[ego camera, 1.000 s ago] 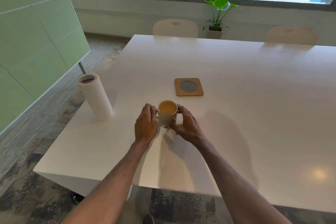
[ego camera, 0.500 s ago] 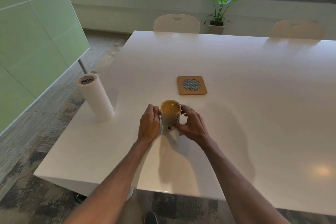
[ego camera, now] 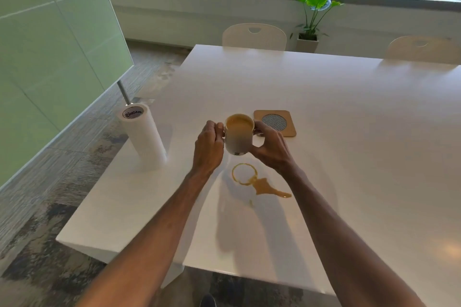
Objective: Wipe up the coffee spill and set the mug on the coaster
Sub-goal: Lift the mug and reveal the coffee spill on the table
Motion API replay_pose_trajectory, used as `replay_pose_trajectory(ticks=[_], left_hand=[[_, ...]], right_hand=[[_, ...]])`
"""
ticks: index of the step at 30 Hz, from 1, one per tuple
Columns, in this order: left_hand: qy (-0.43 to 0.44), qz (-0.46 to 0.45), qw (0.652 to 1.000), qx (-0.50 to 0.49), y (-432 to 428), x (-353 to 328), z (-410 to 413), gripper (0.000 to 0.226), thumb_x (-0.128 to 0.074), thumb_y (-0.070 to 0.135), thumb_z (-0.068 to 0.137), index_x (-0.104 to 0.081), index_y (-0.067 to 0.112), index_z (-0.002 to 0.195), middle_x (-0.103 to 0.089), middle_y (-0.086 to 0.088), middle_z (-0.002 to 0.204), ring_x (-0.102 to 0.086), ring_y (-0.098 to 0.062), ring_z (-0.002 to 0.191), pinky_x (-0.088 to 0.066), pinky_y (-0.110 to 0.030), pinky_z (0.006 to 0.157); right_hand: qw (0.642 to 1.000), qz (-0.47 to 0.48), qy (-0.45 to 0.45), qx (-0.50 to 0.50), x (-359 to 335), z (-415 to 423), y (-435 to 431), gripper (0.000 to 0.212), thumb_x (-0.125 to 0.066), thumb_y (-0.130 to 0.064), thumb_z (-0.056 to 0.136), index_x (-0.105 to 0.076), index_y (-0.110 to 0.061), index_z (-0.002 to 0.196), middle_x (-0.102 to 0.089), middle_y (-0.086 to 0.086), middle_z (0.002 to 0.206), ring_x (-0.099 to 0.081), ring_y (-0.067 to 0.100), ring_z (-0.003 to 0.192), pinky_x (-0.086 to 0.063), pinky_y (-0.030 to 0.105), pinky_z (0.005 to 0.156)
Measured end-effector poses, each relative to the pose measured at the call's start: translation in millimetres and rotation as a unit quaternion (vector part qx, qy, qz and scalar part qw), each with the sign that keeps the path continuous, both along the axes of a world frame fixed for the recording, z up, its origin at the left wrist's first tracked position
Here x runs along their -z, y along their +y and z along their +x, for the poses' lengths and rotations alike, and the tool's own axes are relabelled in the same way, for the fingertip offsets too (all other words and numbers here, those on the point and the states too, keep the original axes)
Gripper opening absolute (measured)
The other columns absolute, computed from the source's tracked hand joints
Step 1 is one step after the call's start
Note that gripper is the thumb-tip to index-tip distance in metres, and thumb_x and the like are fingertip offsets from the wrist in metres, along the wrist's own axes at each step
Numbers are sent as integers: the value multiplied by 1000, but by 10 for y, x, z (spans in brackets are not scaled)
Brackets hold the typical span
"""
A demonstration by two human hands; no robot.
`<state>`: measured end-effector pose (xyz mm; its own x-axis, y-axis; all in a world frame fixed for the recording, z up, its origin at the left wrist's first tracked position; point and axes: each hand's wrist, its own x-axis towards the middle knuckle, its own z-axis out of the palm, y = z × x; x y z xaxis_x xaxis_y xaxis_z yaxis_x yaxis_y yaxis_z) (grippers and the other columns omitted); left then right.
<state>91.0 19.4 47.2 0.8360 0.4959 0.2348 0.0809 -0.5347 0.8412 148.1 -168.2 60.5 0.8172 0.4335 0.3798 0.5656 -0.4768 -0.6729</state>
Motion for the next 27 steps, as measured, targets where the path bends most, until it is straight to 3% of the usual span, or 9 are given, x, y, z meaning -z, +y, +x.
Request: replay_pose_trajectory(ticks=[2,5,12,23,27], left_hand=[[13,16,1000,-8,40,8,60,32,-38,38,117,-57,16,104,-74,-4,104,-72,-30,94,-60,-52,83],[36,49,998,-22,123,56,162,31,-36,41,117,-55,21,102,-74,0,104,-71,-28,94,-46,-40,77],[36,-4,999,-6,300,162,457,30,-38,37,117,-56,17,104,-74,-5,109,-69,-29,97,-48,-42,82],[48,-51,997,-24,531,377,772,28,-38,34,116,-56,18,102,-72,-3,107,-64,-22,92,-40,-37,82],[54,-62,996,-26,570,434,806,29,-39,33,116,-58,16,103,-73,-5,108,-66,-24,95,-43,-39,84]], right_hand=[[1000,-4,5,-3,14,77,61,56,-88,-16,82,-70,-14,136,-78,1,119,-73,17,107,-60,44,95],[1000,-8,13,-5,63,176,157,54,-87,-17,83,-70,-14,135,-79,1,118,-72,16,107,-59,40,95],[999,-8,49,6,157,443,380,55,-86,-16,82,-71,-21,134,-79,-7,116,-71,9,109,-50,25,90],[997,-38,73,-1,254,769,663,62,-84,-14,83,-68,-21,142,-80,-3,123,-73,14,120,-56,36,101],[996,-40,77,-3,312,810,723,58,-84,-14,83,-69,-20,139,-80,-3,123,-73,13,120,-54,31,98]])
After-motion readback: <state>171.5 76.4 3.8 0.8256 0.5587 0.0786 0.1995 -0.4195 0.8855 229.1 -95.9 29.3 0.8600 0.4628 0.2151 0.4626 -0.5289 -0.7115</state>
